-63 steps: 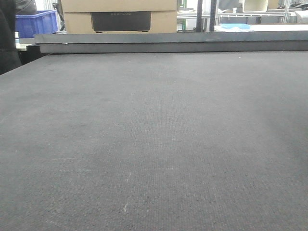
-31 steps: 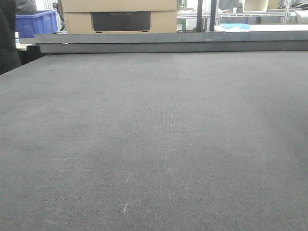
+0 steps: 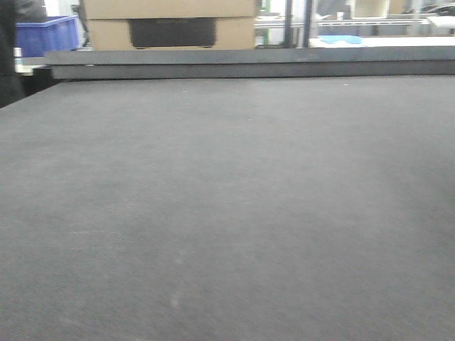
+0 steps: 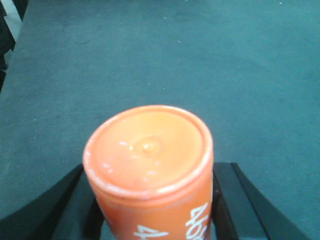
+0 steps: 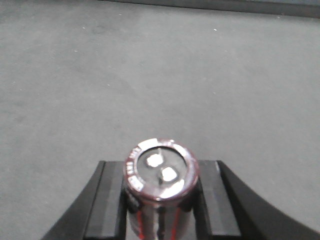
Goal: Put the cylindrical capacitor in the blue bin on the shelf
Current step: 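Drive the base away from the table holding both cylinders, then drive the base up to the shelf of blue bins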
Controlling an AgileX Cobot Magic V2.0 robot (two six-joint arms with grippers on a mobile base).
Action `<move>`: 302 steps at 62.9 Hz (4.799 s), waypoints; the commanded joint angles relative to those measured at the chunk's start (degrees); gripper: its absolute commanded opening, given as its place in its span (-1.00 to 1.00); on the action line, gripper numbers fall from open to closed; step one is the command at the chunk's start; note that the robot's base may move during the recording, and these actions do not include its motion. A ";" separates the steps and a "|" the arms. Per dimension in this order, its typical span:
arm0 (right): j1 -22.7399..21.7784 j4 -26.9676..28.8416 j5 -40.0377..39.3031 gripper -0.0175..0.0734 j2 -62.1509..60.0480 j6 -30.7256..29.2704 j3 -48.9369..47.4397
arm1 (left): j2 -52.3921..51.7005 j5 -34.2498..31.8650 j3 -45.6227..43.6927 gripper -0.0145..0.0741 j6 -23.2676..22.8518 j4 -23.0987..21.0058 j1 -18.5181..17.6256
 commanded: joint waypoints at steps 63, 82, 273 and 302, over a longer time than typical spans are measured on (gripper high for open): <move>0.08 -0.16 -3.16 -0.97 -0.31 -0.08 -0.34 | -0.42 -0.80 -0.46 -0.92 0.04 -0.34 -0.31; 0.08 -0.16 -3.16 -0.97 -0.31 -0.08 -0.34 | -0.42 -0.80 -0.46 -0.92 0.04 -0.34 -0.31; 0.08 -0.16 -3.16 -0.97 -0.31 -0.08 -0.34 | -0.74 -3.76 -0.46 -0.92 0.04 -0.34 -0.31; 0.08 -0.16 -3.16 -0.97 -0.31 -0.08 -0.34 | -0.74 -3.76 -0.46 -0.92 0.04 -0.34 -0.31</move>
